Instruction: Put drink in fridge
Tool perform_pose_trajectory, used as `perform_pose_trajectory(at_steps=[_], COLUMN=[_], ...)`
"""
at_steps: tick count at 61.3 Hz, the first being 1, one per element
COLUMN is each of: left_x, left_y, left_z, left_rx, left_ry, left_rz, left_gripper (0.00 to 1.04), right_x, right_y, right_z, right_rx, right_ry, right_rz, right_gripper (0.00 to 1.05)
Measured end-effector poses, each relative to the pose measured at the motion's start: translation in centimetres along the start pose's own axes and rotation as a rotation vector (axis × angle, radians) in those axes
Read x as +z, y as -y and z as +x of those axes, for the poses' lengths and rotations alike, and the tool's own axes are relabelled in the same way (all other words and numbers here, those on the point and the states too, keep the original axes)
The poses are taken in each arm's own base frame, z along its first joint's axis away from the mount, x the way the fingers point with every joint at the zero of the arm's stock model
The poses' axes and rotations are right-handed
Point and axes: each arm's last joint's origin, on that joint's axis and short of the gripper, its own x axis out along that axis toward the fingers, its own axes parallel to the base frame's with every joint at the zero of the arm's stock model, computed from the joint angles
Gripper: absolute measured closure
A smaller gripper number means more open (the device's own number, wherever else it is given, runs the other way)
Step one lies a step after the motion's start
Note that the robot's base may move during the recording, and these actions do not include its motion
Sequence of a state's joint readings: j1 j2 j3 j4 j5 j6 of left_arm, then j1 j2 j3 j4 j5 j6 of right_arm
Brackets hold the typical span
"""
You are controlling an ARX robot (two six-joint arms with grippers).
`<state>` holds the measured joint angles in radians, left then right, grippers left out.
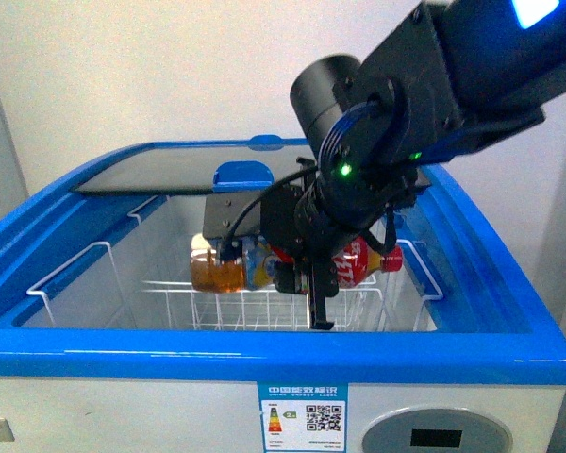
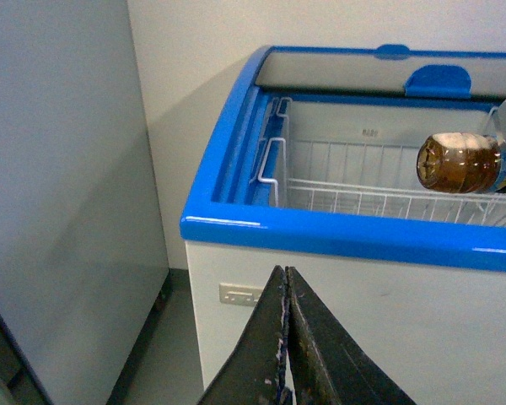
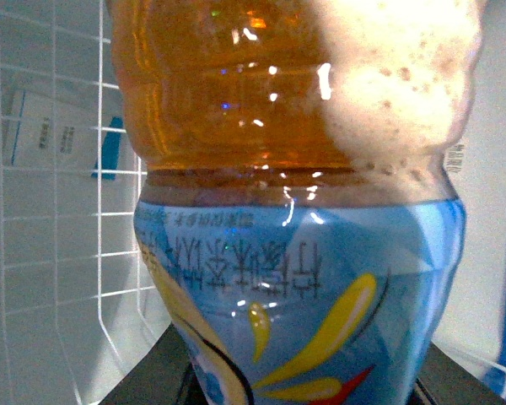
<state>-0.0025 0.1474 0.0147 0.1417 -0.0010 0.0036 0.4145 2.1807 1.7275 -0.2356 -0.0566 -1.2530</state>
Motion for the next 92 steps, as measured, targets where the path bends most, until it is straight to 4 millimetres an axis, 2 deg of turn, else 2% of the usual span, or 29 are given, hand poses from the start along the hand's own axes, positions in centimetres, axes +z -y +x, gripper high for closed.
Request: perform_pose_trajectory(at_steps=[11,20,27,28,34,37,40,44,47,48,50,54,60,61,63,67,70,75,82,83,86,88,92], left_x=[-0.2,-0.2,-0.2,-0.2,-0.2,-0.2,-0.2,-0.2,-0.2,-0.2,-0.2,-0.2,-0.2,-0.2,-0.2,-0.2,-0.2,-0.2,-0.2,-0.2,-0.2,-0.2,-0.2], left_y=[0.0,0.0,0.0,0.0,0.0,0.0,0.0,0.0,0.0,0.0,0.0,0.0,0.0,0.0,0.0,0.0,0.0,0.0,0.0,0.0,0.0,0.0,0.0], left_z=[-0.9,-0.9,-0.9,-0.9,-0.9,-0.9,-0.9,-0.9,-0.9,-0.9,-0.9,-0.9,-0.9,-0.9,-0.9,-0.9,-0.9,-0.9,-0.9,-0.9,-0.9,-0.9,-0.9], left_rx=[-0.001,-0.001,-0.001,-0.001,-0.001,-0.001,-0.001,-0.001,-0.001,-0.001,-0.001,-0.001,-0.001,-0.001,-0.001,-0.001,-0.001,-0.001,-0.001,-0.001,-0.001,-0.001,-0.001], left_ry=[-0.001,0.002,0.001,0.001,0.001,0.001,0.001,0.001,0.001,0.001,0.001,0.001,0.001,0.001,0.001,0.001,0.001,0.001,0.001,0.001,0.001,0.001,0.001], left_rz=[-0.001,-0.001,-0.002,-0.002,-0.002,-0.002,-0.002,-0.002,-0.002,-0.002,-0.002,-0.002,-0.001,-0.001,-0.002,-0.002,-0.002,-0.002,-0.002,-0.002,-0.002,-0.002,-0.002], left_gripper=[1.02,1.02,1.01,1.00,0.86,0.73,0.61,0.47,0.40,0.36,0.33,0.22,0.07,0.07,0.08,0.08,0.08,0.08,0.08,0.08,0.08,0.08,0.08], right_x=[-0.5,-1.3,-1.4,-1.4,-1.2,-0.9,-0.5,-0.1,0.2,0.3,0.3,0.0,-1.7,-2.0,-3.2,-5.3,-7.0,-8.5,-7.8,-7.4,-6.7,-6.3,-6.1], right_y=[0.0,-2.1,-2.5,-2.5,-2.2,-1.3,0.1,2.1,3.4,4.3,4.8,7.1,10.1,10.4,11.2,11.1,9.8,5.3,-3.8,-5.7,-9.3,-11.4,-13.9], right_z=[2.1,4.4,4.6,4.6,4.3,3.5,2.0,-0.2,-1.7,-2.8,-3.5,-6.6,-11.9,-12.5,-14.9,-18.6,-21.8,-26.3,-31.8,-32.7,-34.3,-35.0,-35.7], right_rx=[-0.031,0.014,0.024,0.025,0.021,0.007,-0.025,-0.073,-0.110,-0.136,-0.151,-0.227,-0.409,-0.434,-0.523,-0.617,-0.672,-0.691,-0.630,-0.614,-0.620,-0.695,-0.771], right_ry=[0.008,-0.017,-0.017,-0.017,0.004,0.030,0.057,0.103,0.128,0.145,0.154,0.179,0.149,0.146,0.112,0.056,0.032,-0.004,-0.011,-0.008,-0.005,0.070,0.226], right_rz=[-0.018,-0.034,-0.046,-0.046,-0.051,-0.042,-0.023,0.029,0.063,0.082,0.106,0.192,0.362,0.394,0.495,0.662,0.810,1.033,1.256,1.274,1.316,1.302,1.282], right_gripper=[0.68,0.68,0.42,0.41,0.28,0.16,0.06,0.08,0.08,0.08,0.08,0.08,0.08,0.08,0.08,0.08,0.08,0.08,0.08,0.08,0.09,0.15,0.25])
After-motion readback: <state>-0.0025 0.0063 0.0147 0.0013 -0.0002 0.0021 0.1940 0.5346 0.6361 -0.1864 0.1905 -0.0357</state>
